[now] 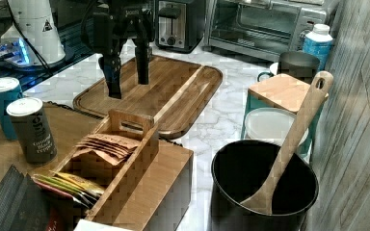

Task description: Open the drawer.

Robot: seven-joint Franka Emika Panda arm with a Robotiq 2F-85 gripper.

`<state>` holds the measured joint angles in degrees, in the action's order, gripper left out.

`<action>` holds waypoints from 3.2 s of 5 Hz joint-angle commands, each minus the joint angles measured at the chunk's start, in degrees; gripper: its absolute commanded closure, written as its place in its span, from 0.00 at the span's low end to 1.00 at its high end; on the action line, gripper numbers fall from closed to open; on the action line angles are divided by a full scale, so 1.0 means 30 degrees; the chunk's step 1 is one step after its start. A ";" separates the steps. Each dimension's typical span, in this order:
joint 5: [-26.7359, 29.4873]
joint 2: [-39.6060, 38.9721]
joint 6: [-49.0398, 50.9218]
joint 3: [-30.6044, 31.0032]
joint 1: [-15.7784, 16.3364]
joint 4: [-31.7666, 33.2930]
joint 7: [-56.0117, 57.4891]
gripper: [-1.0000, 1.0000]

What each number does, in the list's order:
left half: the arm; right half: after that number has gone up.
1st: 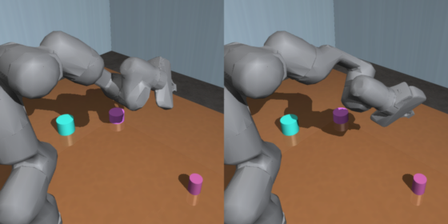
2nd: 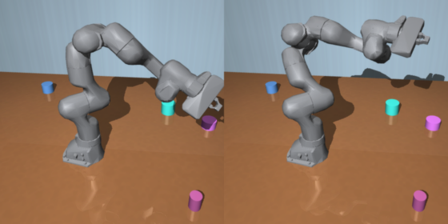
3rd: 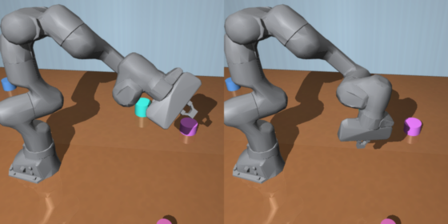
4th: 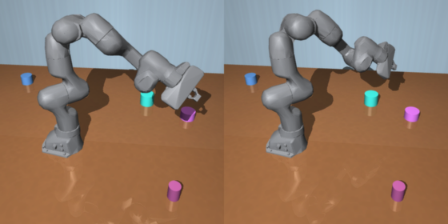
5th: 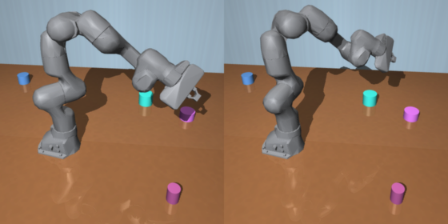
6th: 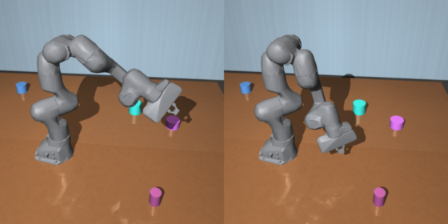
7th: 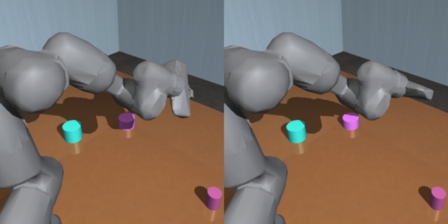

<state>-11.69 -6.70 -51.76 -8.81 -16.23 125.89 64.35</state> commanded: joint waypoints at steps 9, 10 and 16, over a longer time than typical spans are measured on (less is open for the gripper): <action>-0.2053 -0.4045 -0.5018 -0.0064 -0.0371 0.1324 -0.4326 0.00; -0.1545 -0.3536 -0.4135 0.0331 -0.0197 0.1497 -0.4799 0.00; 0.5323 -0.1375 -0.3887 0.4549 0.3341 0.4991 -0.3217 0.00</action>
<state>4.27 -13.76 -63.73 -3.04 -16.04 134.96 57.52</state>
